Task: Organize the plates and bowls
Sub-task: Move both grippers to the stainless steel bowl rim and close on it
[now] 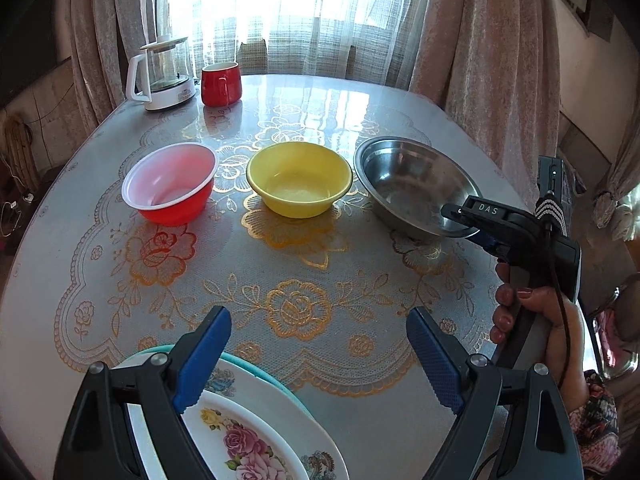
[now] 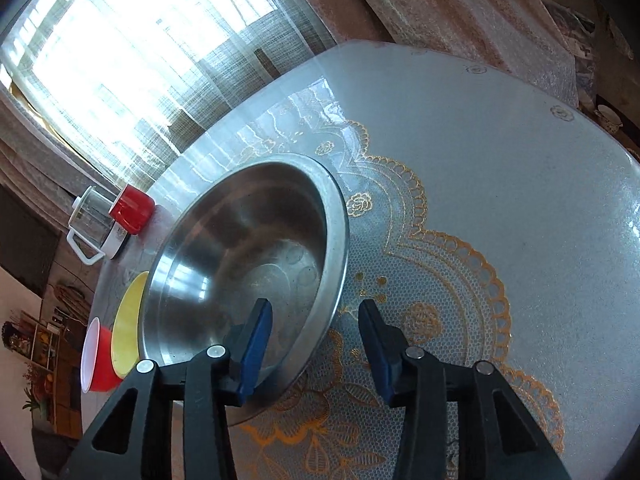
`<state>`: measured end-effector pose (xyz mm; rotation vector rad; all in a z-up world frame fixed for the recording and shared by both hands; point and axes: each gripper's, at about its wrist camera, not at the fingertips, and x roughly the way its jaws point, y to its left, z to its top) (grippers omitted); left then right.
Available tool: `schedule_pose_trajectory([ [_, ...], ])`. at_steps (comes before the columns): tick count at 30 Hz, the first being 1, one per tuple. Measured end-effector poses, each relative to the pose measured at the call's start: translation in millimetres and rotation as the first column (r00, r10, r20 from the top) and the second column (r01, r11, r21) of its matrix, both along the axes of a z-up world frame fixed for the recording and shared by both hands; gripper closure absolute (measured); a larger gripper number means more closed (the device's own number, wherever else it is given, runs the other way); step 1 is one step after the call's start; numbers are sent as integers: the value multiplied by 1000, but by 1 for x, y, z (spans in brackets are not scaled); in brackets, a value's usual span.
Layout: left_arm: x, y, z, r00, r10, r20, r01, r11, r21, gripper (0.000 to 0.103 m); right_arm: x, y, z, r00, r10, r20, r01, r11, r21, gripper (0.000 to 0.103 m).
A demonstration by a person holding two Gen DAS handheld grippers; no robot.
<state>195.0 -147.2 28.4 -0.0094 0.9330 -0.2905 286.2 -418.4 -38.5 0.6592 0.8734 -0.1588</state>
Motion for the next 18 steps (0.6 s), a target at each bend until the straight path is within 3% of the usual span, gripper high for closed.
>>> schedule_pose_trajectory([
  [2,5,-1,-1,1000,9,-1,-9,1000,8,13,-3,2,2,999,26,23,-27,1000,5,71],
  [7,20,-5,-2,1000,24,-17,-24,1000,1,13,-16,6,5,997,42,60,-41,999,-21,75],
  [14,49,-19,-10,997,48,-58,-53,995,-88,13,-37,6,-2,993,61,99,-54,996,-75,80],
  [18,64,-37,-16,997,45,-60,-49,996,-77,13,-41,-3,-9,990,44,132,-46,999,16,80],
])
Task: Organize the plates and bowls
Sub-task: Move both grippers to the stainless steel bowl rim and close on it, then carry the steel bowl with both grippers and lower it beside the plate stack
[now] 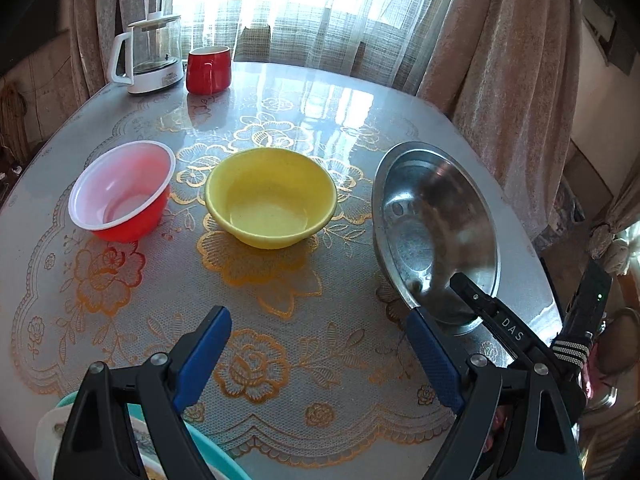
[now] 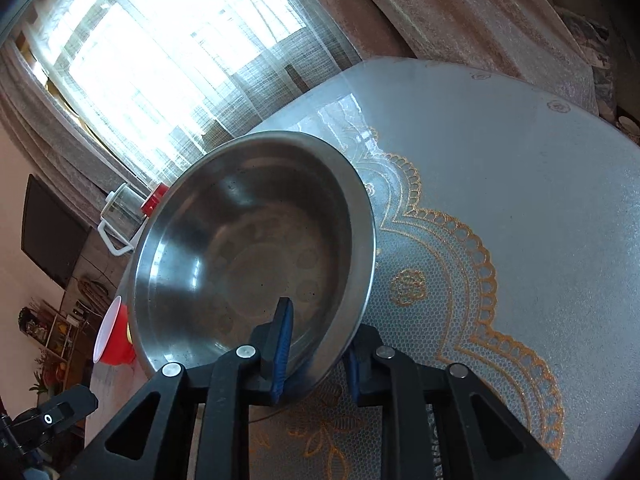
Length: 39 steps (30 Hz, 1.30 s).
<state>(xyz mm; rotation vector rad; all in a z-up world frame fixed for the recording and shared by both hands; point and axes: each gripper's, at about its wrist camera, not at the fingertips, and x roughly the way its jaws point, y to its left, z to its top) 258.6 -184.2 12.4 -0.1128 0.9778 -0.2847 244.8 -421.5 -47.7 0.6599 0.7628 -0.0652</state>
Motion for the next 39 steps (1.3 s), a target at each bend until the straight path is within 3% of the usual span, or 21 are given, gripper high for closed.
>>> schedule_pose_trajectory([
  [5,25,-27,-9,1000,-17,-10,17,1000,5,16,-5,-3,-1,999,1,39,-3,999,37,80],
  [8,38,-40,-17,999,-27,-35,27,1000,11,25,-9,-6,-1,998,0,58,-4,998,57,80],
  [15,53,-51,-39,989,-68,-128,63,997,-46,79,-8,-5,-2,998,7,65,-12,997,71,80],
  [20,40,-59,-42,993,-64,-97,67,997,30,80,-8,-6,-1,998,6,68,-11,997,78,82],
  [25,28,-53,-40,993,-63,-97,65,998,20,81,-16,-8,0,996,-4,89,-4,996,86,90],
  [39,-27,-21,-35,990,-79,-120,73,996,-52,80,-56,9,7,994,-9,108,2,997,72,90],
])
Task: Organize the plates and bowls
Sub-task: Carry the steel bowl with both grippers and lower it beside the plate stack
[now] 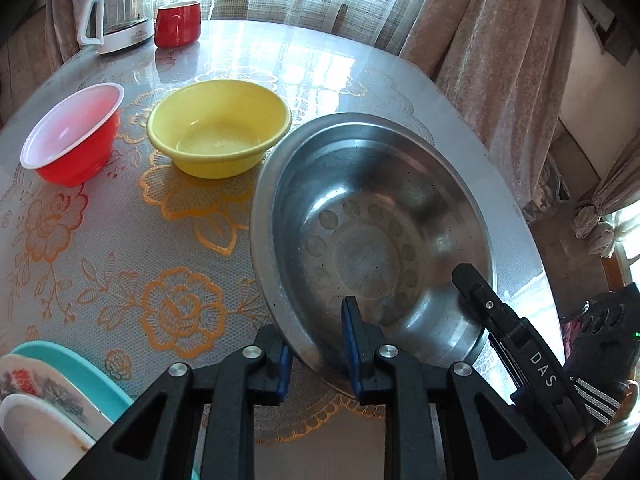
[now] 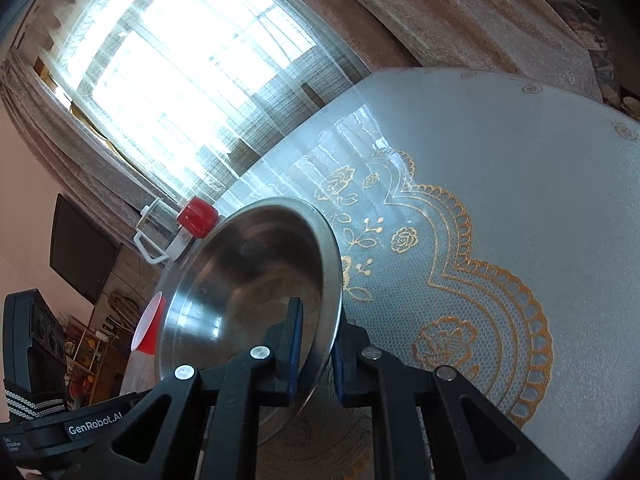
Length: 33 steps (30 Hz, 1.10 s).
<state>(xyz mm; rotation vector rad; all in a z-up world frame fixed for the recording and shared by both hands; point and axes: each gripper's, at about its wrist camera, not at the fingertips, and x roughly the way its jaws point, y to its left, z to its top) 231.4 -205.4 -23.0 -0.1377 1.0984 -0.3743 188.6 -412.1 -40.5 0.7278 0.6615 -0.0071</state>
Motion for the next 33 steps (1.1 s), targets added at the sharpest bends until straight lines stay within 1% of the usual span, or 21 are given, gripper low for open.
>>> schedule_pose_trajectory([
  [8,-42,20,-1,1000,6,3,-6,1000,-27,80,-29,12,2,1000,6,4,-5,1000,-11,90],
  [12,-64,26,1,1000,-10,29,11,1000,-13,80,-44,20,5,1000,10,-14,-10,999,-34,90],
  [15,-71,27,0,1000,-17,16,17,1000,-21,80,-54,21,5,999,8,-31,-8,1000,-19,90],
  [18,-76,28,-4,1000,-17,-5,17,999,-41,80,-63,23,9,999,12,-44,-13,1000,-26,90],
  [21,-86,32,-4,1000,-14,-2,14,999,-50,79,-71,27,12,998,22,-58,-24,999,-43,90],
  [26,-103,37,-3,999,-28,22,30,998,-61,79,-86,34,17,998,37,-51,-40,997,-63,90],
  [33,-121,46,-4,999,-46,23,48,996,-73,78,-100,41,23,994,55,-92,-61,996,-67,90],
])
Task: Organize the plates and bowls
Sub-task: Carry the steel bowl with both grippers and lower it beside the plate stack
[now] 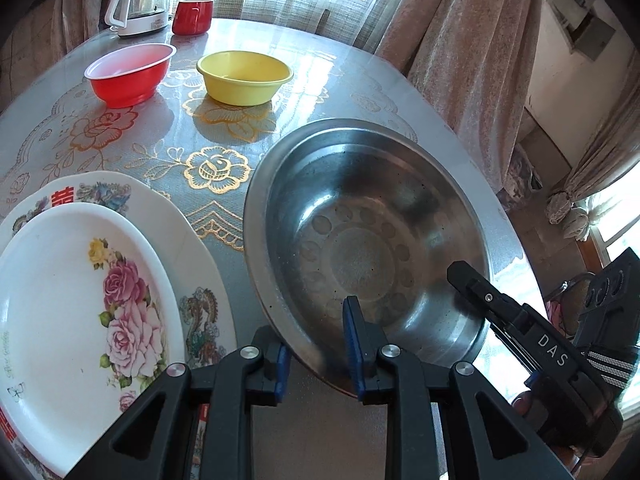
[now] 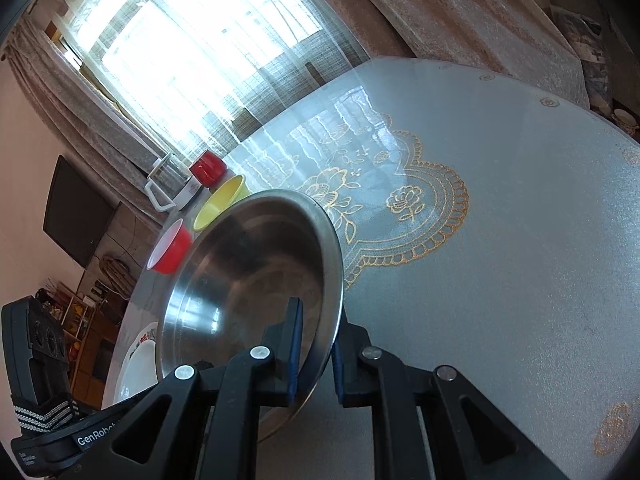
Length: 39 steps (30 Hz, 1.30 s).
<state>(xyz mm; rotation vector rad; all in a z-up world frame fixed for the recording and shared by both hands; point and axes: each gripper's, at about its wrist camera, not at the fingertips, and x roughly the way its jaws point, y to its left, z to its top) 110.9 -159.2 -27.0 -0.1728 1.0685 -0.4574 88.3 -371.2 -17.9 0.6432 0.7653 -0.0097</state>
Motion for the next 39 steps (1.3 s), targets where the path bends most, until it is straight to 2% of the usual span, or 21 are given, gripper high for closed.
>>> schedule_pose_trajectory([
  [7,-12,1,-3,1000,-23,-14,23,1000,-3,77,-12,0,1,998,2,-68,-1,1000,17,90],
  [16,-16,-8,-4,999,-42,1,42,999,26,76,-18,-3,-3,996,-30,-86,33,999,40,90],
  [23,-22,-14,-2,997,-56,45,53,997,58,76,-18,-2,-4,994,-41,-99,45,998,41,89],
  [34,-24,-17,-2,997,-66,44,63,996,67,72,-19,-1,-3,994,-58,-96,64,996,57,87],
  [39,-28,-17,0,996,-66,62,62,995,74,70,-16,3,-1,994,-60,-95,65,997,51,82],
])
